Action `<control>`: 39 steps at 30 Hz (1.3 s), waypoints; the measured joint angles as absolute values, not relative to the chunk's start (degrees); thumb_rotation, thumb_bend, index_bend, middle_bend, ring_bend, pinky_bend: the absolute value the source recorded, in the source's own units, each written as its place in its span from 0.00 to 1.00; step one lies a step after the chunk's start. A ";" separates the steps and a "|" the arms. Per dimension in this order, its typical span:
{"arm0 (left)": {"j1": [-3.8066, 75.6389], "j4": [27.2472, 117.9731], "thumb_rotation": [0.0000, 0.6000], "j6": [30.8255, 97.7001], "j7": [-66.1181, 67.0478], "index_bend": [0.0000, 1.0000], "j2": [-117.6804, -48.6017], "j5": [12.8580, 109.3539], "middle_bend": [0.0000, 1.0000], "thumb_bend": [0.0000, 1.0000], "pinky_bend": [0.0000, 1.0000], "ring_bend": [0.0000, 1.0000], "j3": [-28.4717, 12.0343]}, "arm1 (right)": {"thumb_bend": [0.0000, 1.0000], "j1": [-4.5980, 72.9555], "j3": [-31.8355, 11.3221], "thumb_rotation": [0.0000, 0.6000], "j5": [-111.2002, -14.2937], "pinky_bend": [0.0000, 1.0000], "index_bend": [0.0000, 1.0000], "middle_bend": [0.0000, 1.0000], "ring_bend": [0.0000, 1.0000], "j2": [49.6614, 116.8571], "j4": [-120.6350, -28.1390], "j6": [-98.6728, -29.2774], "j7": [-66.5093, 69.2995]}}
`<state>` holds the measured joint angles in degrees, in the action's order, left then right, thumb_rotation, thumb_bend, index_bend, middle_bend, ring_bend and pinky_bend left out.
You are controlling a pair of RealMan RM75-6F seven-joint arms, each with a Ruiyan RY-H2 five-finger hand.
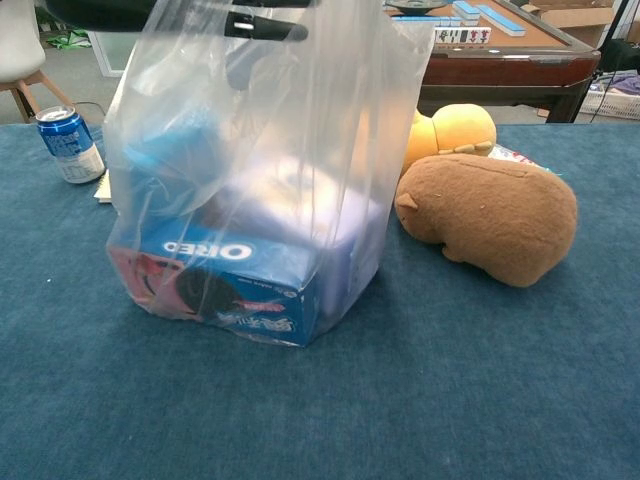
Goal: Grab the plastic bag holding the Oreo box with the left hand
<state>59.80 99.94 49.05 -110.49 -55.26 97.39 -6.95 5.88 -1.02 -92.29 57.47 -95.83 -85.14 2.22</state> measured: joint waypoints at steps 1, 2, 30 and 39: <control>60.15 99.79 0.05 48.99 -111.10 0.22 -55.45 97.27 0.20 0.20 0.25 0.18 -7.01 | 0.11 5.90 -1.04 1.00 -92.31 0.18 0.33 0.32 0.18 57.40 -95.91 -85.11 2.16; 60.73 99.59 0.05 48.89 -111.81 0.22 -55.67 97.16 0.20 0.20 0.26 0.18 -7.09 | 0.11 5.90 -1.06 1.00 -92.31 0.18 0.33 0.32 0.18 57.36 -95.96 -85.13 2.13; 68.13 101.26 0.06 39.47 -110.98 0.25 -59.56 87.97 0.21 0.20 0.27 0.22 -11.76 | 0.11 6.24 -1.28 1.00 -91.81 0.18 0.33 0.32 0.18 57.70 -95.61 -84.25 2.38; 69.24 102.56 0.10 37.79 -114.99 0.25 -58.83 87.12 0.22 0.20 0.27 0.22 -13.79 | 0.11 6.19 -1.28 1.00 -92.17 0.18 0.33 0.32 0.18 57.78 -95.55 -84.61 2.52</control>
<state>69.24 102.56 37.79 -114.99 -58.83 87.12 -13.79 6.19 -1.28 -92.17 57.78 -95.55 -84.61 2.52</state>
